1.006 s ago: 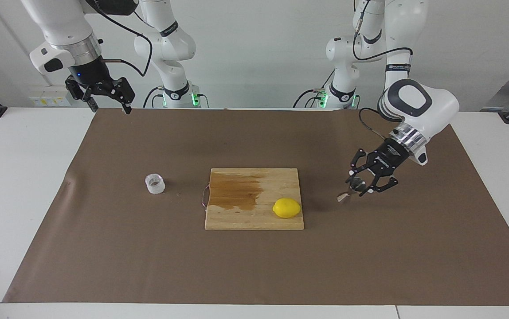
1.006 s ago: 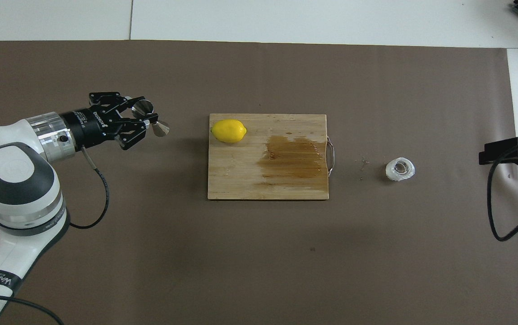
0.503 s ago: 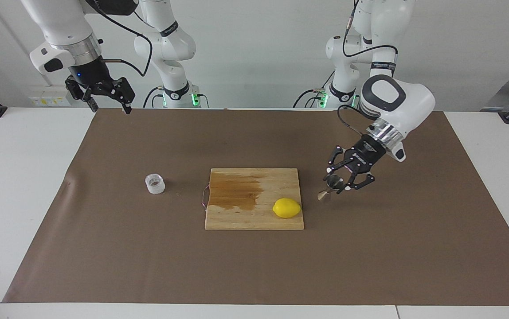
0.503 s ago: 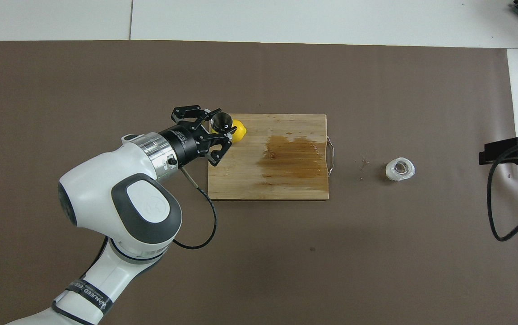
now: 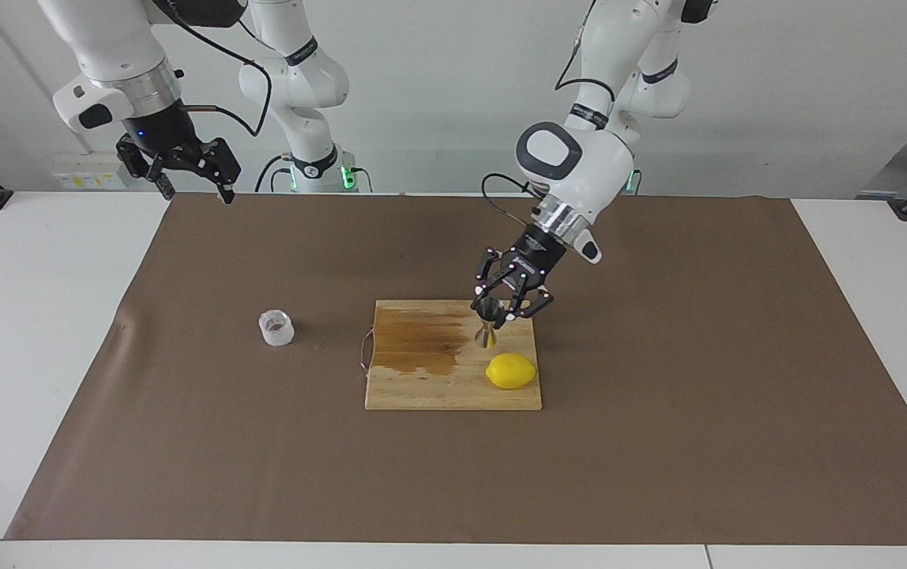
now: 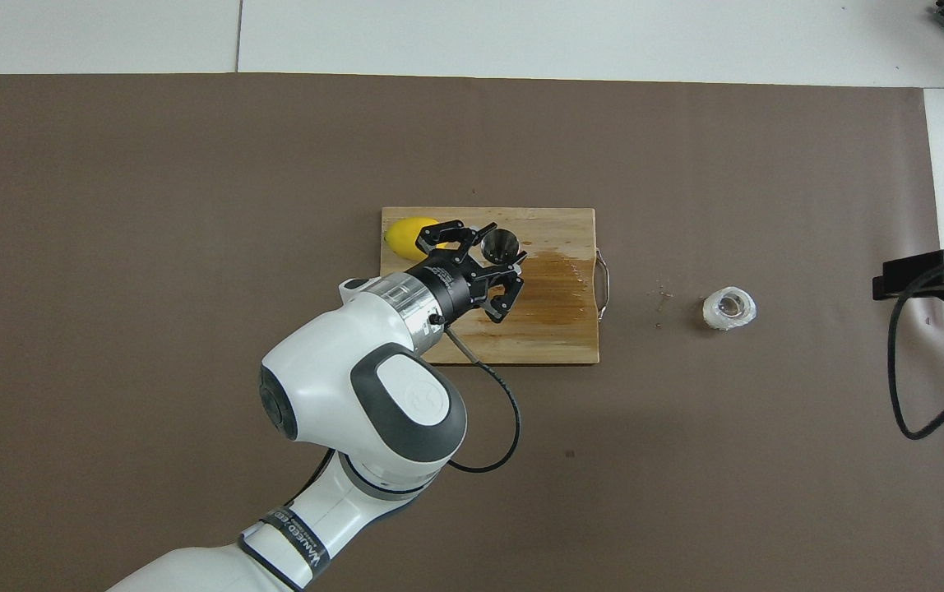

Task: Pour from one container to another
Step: 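Lift the silver cup with the left gripper and carry it over the board, then lower the silver cup onto the board and open the left gripper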

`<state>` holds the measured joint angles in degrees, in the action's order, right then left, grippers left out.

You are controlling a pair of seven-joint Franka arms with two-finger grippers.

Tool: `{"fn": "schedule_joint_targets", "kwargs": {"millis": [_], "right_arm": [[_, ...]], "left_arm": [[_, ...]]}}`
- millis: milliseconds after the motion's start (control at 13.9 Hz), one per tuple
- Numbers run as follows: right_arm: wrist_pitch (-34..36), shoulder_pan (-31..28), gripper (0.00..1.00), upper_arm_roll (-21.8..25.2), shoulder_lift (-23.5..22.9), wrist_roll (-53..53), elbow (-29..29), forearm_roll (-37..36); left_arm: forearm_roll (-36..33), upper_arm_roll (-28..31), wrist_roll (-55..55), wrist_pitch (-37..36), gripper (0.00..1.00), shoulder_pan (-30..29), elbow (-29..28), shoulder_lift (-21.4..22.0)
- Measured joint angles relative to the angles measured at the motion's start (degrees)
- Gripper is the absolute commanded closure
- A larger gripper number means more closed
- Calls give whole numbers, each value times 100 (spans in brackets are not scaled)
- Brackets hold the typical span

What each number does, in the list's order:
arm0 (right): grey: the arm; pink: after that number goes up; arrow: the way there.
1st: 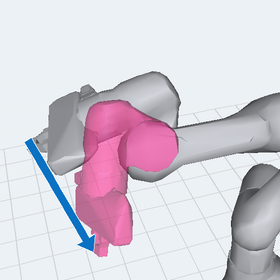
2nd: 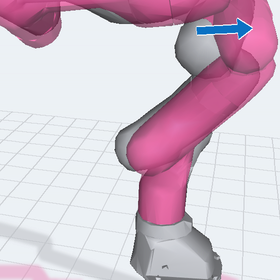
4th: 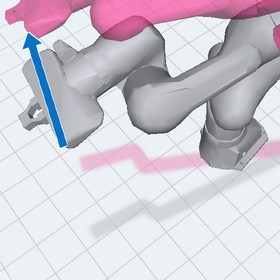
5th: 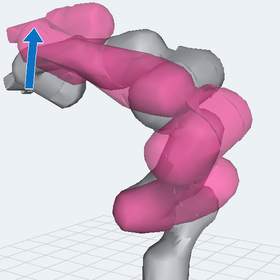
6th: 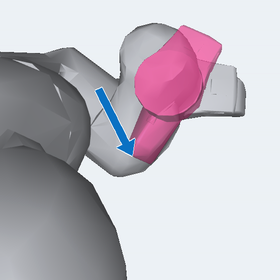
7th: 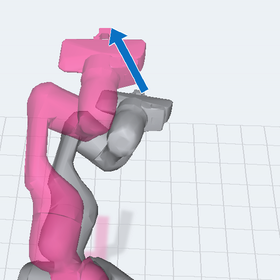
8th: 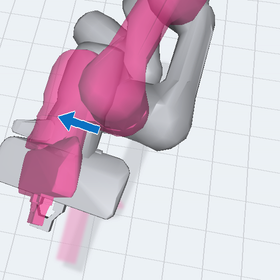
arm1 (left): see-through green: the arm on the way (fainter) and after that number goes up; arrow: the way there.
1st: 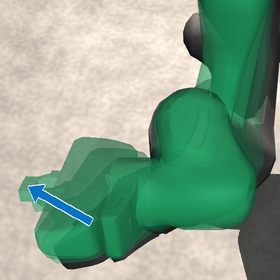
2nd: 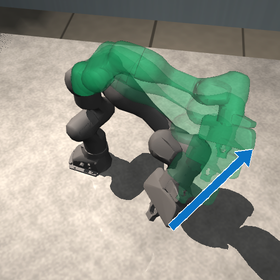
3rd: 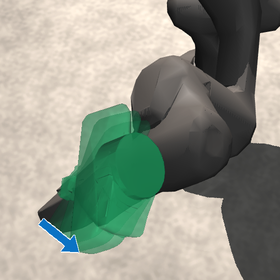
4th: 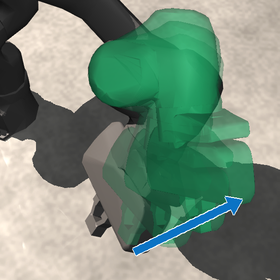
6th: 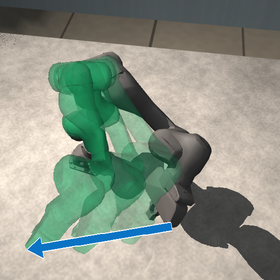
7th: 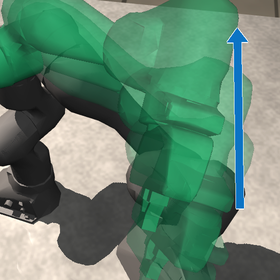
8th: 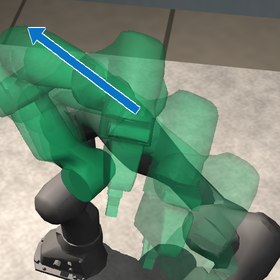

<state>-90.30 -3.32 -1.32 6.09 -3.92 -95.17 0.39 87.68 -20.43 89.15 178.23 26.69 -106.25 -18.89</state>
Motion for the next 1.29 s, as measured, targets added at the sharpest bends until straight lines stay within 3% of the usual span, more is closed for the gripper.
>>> {"fn": "schedule_joint_targets", "kwargs": {"millis": [359,718,862,1149,1221,1293], "right_arm": [[0,0,0,0,0,0,0,0],[0,0,0,0,0,0,0,0],[0,0,0,0,0,0,0,0],[0,0,0,0,0,0,0,0],[0,0,0,0,0,0,0,0],[0,0,0,0,0,0,0,0]], "left_arm": [[0,-344,0,405,100,31,962,-959],[0,-356,-1,575,99,229,1185,-1274],[0,-356,-1,638,87,284,1230,-1329],[0,-356,-1,655,80,300,1239,-1351],[0,-356,-2,657,66,300,1239,-1355],[-5,-356,-6,665,59,302,1239,-1358]]}}
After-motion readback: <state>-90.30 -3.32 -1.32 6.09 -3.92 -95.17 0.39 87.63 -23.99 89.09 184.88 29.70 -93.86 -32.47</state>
